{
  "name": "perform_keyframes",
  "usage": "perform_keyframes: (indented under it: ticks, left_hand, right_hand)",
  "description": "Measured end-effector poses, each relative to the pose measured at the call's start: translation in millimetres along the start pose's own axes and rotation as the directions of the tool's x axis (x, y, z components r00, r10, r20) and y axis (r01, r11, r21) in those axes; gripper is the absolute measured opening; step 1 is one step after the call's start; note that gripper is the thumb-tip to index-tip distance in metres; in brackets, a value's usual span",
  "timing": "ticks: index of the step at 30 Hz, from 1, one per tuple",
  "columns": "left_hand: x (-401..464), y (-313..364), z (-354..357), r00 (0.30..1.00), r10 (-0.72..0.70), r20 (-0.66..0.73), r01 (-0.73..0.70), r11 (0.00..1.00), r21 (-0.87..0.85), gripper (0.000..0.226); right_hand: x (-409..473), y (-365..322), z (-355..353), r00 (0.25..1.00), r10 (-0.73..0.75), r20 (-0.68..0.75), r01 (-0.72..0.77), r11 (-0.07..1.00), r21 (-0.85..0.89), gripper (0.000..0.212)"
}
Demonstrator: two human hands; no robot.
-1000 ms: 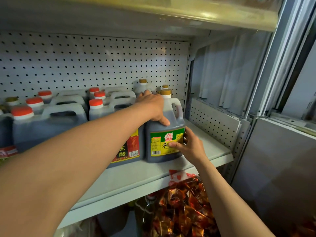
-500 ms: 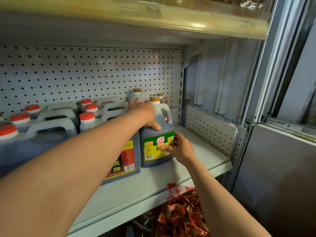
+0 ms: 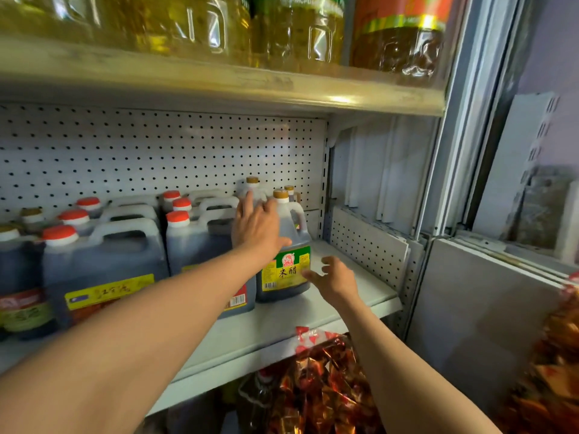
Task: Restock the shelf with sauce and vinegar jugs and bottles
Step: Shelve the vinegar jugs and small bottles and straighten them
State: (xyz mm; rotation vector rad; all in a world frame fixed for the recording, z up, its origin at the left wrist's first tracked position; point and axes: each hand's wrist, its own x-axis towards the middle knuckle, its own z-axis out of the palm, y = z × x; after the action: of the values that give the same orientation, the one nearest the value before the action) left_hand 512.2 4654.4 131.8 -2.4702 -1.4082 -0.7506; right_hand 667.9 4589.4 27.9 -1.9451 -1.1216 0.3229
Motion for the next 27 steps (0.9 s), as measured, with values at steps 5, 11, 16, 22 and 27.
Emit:
perform_keyframes:
  ticks: [5,11,16,22,27]
  left_hand:
    - [-60,-32,-4,0.995,0.05,-0.081,-0.066,0.976,-0.208,0.079]
    - [-151,-64,2,0.994,-0.104,0.043,0.111,0.829,-0.547,0.057]
    - [-204,-99,4,0.958,-0.159,0.237,0.274,0.747,-0.606,0.042]
    - [-262,-154,7,0.931,-0.099,0.352,0.292,0.78,-0.553,0.043]
    - [-321,-201,15,0.915,-0.024,0.402,0.263,0.793,-0.55,0.046]
  right_hand:
    - [-36,2,-12,0.999,-0.026,-0.028,0.024,0.996,-0.083,0.076]
    - [-99,-15,-5,0.995,-0.104,-0.006,0.101,0.977,-0.187,0.077]
    - [-158,-37,9,0.993,-0.119,0.001,0.115,0.96,-0.254,0.076]
    - [-238,-56,46,0.998,-0.057,0.028,0.063,0.932,-0.356,0.072]
    - [-310,-57,87,0.998,0.011,0.057,0.013,0.913,-0.408,0.07]
